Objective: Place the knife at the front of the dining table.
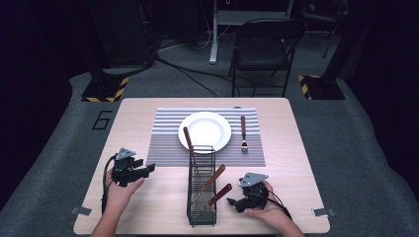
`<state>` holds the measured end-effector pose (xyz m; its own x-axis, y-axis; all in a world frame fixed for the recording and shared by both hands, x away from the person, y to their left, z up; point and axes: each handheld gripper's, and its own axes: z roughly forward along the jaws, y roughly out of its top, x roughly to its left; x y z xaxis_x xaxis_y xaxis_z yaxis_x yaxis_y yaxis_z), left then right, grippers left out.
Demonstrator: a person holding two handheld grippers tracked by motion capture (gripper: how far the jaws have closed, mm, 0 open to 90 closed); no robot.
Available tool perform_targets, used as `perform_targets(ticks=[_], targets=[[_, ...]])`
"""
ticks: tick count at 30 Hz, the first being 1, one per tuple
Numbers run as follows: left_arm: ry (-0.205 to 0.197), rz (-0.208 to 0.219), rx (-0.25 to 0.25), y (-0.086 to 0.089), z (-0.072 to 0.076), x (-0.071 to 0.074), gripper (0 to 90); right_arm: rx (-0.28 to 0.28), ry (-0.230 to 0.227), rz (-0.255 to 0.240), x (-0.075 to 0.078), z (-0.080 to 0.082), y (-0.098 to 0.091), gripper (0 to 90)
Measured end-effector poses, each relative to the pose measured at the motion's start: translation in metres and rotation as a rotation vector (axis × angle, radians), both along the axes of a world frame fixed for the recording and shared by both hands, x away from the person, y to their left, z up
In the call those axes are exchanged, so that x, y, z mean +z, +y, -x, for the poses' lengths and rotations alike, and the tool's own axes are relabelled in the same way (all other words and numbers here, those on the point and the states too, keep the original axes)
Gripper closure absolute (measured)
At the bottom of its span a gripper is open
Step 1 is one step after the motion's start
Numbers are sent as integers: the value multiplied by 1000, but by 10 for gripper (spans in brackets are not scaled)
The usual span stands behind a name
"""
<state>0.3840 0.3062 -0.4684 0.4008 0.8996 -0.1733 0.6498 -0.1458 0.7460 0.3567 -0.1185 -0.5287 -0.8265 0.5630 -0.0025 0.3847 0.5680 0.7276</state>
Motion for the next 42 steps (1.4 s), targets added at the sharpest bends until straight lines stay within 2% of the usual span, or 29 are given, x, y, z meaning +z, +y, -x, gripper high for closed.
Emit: perform_targets(ticks=[4,8,12,17,21,25,28,37,42], targets=[[-16,-5,-6,-9,2,7,438,0,0,0,0,0,0,114],[-31,11,-16,-20,6,15,437,1,0,0,0,0,0,114],[-45,23,-39,-30,9,23,436,1,-1,0,0,0,0,114],[-38,38,-83,-42,10,33,449,1,-1,0,0,0,0,114],[-13,55,-120,-51,9,38,501,0,0,0,0,0,0,114],[-31,47,-145,-58,7,44,503,0,0,0,0,0,0,114],[-45,66,-154,-64,6,49,503,0,0,0,0,0,0,114],[-69,85,-194,-81,1,62,487,1,0,0,0,0,0,114],[-54,99,-213,-89,-4,62,483,1,0,0,0,0,0,114]])
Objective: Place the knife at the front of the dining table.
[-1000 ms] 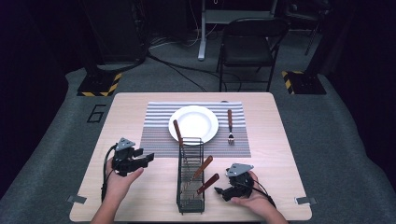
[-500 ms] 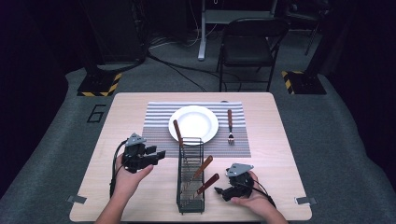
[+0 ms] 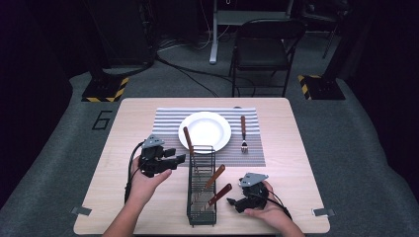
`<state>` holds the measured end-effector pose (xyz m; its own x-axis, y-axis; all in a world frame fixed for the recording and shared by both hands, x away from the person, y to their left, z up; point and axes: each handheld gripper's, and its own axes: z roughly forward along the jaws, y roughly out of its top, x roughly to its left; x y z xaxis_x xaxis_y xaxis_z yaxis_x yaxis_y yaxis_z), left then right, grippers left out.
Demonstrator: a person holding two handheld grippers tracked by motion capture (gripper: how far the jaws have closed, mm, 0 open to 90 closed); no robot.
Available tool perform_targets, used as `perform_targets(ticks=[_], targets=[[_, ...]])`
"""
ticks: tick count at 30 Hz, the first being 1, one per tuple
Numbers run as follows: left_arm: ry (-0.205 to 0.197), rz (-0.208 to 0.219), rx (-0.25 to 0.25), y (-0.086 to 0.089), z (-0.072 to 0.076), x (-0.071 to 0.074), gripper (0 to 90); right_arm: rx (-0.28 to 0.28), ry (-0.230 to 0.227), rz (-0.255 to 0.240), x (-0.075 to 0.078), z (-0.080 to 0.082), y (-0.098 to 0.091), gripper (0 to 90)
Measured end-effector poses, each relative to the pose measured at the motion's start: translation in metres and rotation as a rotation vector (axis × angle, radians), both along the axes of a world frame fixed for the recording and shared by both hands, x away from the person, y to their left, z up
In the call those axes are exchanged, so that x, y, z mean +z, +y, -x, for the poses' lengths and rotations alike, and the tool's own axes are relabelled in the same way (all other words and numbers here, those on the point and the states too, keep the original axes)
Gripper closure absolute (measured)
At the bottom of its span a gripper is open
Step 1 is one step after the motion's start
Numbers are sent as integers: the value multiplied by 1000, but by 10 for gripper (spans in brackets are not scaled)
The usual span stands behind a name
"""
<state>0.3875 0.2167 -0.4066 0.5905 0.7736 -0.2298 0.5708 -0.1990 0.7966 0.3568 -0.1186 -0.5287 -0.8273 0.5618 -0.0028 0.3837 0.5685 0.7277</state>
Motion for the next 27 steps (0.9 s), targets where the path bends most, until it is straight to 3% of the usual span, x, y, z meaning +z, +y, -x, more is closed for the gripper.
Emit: perform_targets(ticks=[14,18,23,27], targets=[[3,25,-17,-18,-11,0,524,0,0,0,0,0,0,114],[-20,-22,-11,-24,-13,-3,562,0,0,0,0,0,0,114],[-14,-15,-6,-31,-17,-6,617,-1,1,-1,0,0,0,114],[-15,-45,8,-36,-18,-8,670,0,1,-1,0,0,0,114]])
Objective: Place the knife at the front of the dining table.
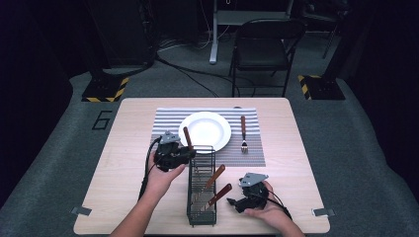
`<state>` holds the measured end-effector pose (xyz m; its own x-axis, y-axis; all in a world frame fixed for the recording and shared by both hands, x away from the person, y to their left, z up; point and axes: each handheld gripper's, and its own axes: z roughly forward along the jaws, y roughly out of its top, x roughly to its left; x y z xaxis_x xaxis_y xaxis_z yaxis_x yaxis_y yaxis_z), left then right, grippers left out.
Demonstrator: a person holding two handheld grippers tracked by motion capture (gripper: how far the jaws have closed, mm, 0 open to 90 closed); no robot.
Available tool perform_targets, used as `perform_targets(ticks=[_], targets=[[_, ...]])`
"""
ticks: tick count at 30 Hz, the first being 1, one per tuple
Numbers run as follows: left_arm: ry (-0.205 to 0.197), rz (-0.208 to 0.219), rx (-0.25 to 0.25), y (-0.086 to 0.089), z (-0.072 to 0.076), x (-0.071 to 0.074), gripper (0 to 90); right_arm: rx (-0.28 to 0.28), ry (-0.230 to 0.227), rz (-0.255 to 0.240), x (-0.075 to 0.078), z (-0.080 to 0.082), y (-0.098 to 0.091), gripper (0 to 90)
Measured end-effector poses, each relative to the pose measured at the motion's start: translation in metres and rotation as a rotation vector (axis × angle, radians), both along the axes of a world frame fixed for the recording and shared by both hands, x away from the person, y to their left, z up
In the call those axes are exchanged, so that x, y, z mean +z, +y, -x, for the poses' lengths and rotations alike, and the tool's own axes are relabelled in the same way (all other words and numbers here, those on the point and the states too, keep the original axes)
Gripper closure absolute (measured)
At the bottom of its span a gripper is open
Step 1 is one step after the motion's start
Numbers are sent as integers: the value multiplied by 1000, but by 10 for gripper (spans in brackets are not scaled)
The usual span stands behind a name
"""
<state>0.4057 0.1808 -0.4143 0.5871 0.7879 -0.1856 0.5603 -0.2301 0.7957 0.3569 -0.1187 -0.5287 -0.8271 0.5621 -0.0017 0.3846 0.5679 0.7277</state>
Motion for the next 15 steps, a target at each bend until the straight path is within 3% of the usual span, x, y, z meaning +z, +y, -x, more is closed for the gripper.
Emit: perform_targets(ticks=[15], targets=[[-10,17,12,-2,1,-2,707,0,0,0,0,0,0,114]])
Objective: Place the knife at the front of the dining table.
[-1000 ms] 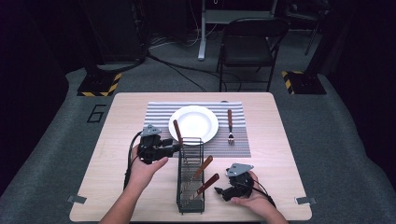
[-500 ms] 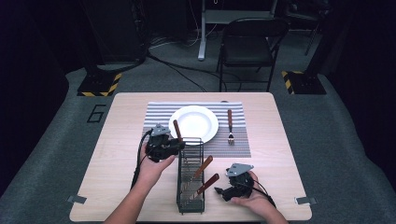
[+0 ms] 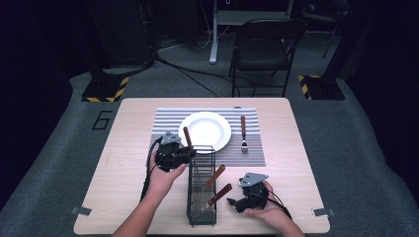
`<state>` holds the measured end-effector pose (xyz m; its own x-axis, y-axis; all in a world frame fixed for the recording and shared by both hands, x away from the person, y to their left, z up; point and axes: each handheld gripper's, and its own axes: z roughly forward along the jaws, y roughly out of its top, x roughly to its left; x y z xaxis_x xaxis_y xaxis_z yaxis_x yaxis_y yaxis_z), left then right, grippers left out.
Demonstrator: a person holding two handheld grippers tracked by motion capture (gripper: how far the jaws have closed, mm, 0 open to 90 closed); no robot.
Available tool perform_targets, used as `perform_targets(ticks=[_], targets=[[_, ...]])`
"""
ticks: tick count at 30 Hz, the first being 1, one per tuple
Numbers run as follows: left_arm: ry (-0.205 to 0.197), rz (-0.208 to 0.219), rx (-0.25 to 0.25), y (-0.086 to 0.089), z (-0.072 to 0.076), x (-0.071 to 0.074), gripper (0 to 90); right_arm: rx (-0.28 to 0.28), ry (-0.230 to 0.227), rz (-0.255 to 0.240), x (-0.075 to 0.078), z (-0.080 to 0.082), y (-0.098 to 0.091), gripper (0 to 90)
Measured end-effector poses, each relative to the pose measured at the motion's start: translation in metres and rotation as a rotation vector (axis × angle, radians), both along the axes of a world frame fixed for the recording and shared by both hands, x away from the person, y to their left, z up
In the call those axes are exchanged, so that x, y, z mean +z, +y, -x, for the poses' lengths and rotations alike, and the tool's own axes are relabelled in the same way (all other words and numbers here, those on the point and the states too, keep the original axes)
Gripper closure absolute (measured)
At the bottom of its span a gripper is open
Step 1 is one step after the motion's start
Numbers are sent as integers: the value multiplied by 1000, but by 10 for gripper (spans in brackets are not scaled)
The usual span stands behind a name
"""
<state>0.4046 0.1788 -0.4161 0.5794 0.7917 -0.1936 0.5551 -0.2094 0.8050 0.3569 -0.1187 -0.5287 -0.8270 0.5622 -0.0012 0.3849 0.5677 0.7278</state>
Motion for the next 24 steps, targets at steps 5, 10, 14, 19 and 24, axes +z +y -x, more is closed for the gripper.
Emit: perform_targets(ticks=[5,10,14,19,24], targets=[[-8,-3,3,1,1,0,707,0,0,0,0,0,0,114],[-12,3,11,0,3,-1,706,0,0,0,0,0,0,114],[-17,9,10,2,4,1,711,0,0,0,0,0,0,114],[-18,27,10,5,8,1,730,1,0,0,0,0,0,114],[-25,32,8,6,9,1,748,1,0,0,0,0,0,114]])
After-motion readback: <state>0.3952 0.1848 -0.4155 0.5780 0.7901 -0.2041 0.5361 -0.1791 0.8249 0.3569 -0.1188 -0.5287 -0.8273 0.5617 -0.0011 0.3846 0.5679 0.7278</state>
